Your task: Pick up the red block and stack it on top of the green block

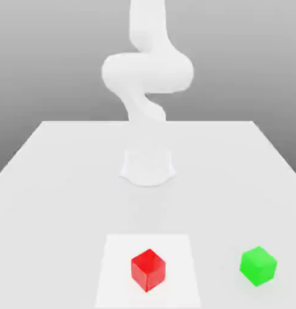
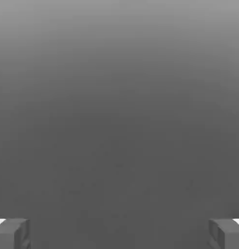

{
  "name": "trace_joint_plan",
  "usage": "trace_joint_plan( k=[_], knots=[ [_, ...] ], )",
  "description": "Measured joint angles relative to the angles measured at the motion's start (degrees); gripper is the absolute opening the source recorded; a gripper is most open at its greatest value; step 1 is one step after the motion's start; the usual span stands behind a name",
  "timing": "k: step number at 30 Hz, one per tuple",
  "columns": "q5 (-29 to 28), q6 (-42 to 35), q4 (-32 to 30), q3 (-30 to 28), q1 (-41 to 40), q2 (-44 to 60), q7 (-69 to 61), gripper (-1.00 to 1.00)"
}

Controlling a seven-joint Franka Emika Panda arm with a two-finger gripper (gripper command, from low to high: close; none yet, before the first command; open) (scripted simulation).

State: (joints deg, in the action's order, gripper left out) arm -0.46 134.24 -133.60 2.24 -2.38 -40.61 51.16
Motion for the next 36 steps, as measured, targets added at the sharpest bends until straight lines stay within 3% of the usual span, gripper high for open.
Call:
trace_joint_plan(
  k=[15, 23, 27, 28, 36],
  knots=[
    [-4.9, 14.8, -10.9, 9.3, -9.9, 31.6, 33.6, 0.00],
    [-3.9, 23.2, -16.0, 9.1, -9.6, 47.8, 47.5, 0.00],
    [-7.3, 29.7, -15.2, 6.0, -7.3, 56.0, 50.8, 0.00],
    [-8.2, 31.4, -14.9, 5.1, -6.5, 58.0, 51.5, -1.00],
    [-7.7, 30.8, -15.0, 5.4, -6.7, 57.2, 51.2, -1.00]
  ],
)
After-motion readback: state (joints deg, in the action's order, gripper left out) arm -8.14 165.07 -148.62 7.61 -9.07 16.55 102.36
